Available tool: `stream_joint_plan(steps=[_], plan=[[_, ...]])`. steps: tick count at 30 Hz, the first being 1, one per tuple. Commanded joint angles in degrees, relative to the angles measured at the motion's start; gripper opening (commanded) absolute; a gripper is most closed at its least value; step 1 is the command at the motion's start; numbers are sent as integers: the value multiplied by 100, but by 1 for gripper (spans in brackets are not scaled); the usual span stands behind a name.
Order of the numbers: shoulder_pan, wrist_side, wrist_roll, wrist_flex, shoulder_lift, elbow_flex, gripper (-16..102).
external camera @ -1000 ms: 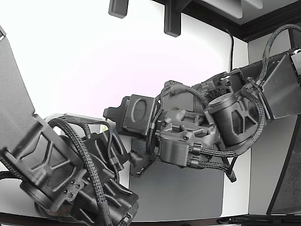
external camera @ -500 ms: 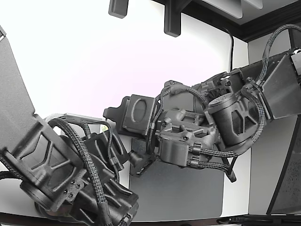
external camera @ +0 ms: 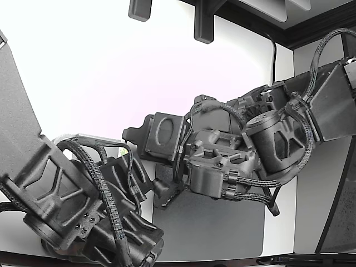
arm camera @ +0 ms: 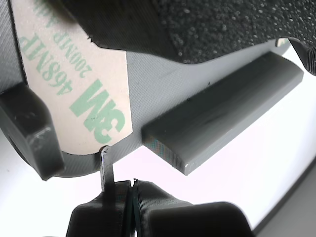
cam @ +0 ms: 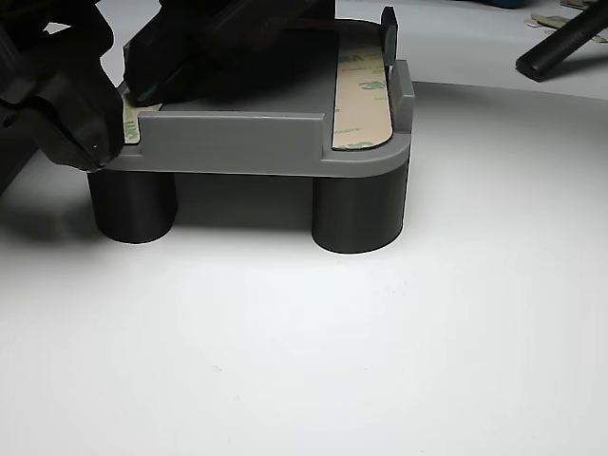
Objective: Peel off protective film from adhesive tape.
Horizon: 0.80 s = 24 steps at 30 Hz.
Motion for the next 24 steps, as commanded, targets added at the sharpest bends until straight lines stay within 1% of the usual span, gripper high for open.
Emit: stream_joint_plan(steps=[1,24], plan=[[-35,35,-26,-18,88,-158,-10],[-35,70,-44,0,44,-185,-10]])
